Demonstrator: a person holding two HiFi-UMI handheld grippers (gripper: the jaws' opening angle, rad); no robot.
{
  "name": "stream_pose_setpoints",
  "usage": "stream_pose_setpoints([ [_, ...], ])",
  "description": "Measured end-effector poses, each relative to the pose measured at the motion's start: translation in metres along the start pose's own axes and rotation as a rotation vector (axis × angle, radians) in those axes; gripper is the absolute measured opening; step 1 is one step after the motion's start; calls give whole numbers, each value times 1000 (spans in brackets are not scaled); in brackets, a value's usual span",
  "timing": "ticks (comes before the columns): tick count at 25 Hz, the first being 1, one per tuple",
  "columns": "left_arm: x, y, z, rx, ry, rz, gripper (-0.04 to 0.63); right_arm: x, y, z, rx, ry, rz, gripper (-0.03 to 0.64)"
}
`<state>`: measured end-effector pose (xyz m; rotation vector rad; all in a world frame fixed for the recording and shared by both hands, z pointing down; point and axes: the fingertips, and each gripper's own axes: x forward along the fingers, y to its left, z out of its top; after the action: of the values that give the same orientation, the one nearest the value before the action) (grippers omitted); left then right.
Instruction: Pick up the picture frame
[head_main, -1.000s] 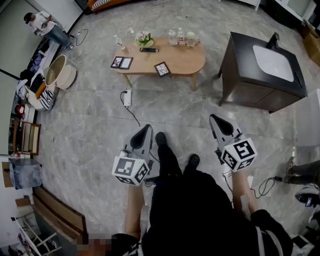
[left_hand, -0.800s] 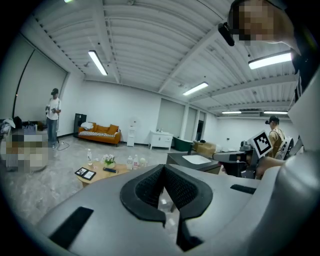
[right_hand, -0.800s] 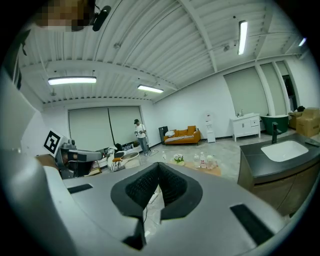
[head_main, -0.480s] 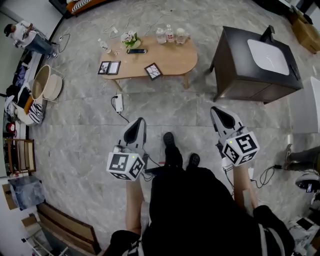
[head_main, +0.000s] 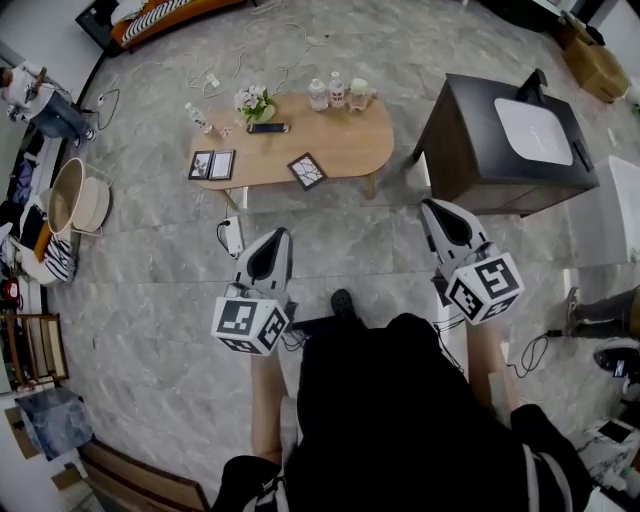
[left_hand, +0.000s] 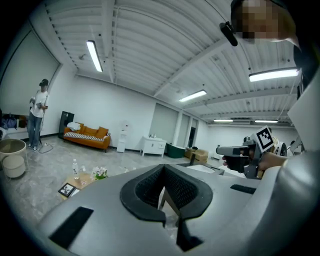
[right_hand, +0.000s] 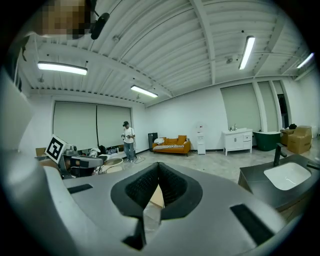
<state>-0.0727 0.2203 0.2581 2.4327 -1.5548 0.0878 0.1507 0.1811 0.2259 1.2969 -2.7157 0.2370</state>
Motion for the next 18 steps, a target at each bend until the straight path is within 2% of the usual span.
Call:
stream_pose_setpoints([
  [9,47,44,-5,-47,53,-13,12,53,-15,-14,32,63,-8,14],
  [14,84,59,3,-60,63,8,12,99,-41,-3,17,62,51,14],
  [18,121,68,15,-67,61,55,12,141,-73,8,26,50,109,12],
])
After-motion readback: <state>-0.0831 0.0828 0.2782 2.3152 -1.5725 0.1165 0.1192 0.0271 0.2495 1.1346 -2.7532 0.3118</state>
